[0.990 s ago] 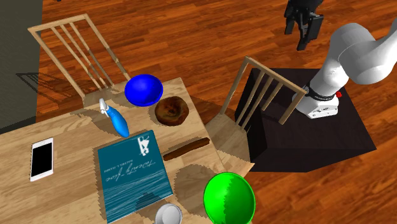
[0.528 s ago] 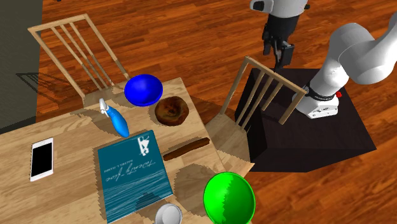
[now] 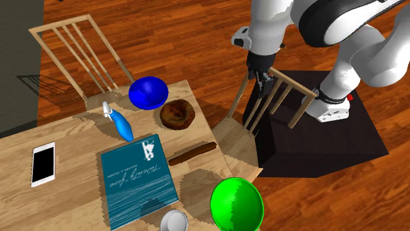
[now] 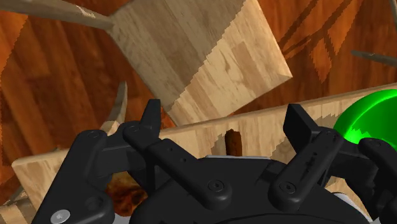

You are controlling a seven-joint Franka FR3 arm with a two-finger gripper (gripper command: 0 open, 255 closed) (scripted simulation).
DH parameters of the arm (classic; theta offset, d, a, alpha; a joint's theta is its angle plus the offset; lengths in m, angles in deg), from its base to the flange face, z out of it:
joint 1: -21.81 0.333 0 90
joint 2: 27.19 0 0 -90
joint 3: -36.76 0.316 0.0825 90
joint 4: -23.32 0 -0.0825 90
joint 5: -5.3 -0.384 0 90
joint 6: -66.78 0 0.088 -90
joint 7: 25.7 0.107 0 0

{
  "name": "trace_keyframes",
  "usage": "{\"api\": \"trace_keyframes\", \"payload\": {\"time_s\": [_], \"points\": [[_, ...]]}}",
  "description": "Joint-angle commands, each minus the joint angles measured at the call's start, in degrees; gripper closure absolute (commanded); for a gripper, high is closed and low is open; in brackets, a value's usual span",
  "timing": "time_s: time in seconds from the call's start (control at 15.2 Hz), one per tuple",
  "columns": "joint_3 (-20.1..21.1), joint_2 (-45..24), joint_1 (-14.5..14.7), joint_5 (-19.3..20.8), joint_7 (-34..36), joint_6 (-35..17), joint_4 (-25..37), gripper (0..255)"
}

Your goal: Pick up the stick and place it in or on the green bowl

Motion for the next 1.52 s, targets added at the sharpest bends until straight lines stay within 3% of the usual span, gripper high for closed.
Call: {"api": "trace_keyframes", "payload": {"time_s": [0.0, 0.73, 1.45], "points": [[0.95, -4.38, 0.33, 0.40, 0.35, -3.53, 1.31, 0], [4.33, -28.55, 2.59, 6.85, 4.59, -17.20, 13.34, 0], [2.97, -53.00, 8.27, 15.48, 8.96, -21.48, 34.34, 0]]}}
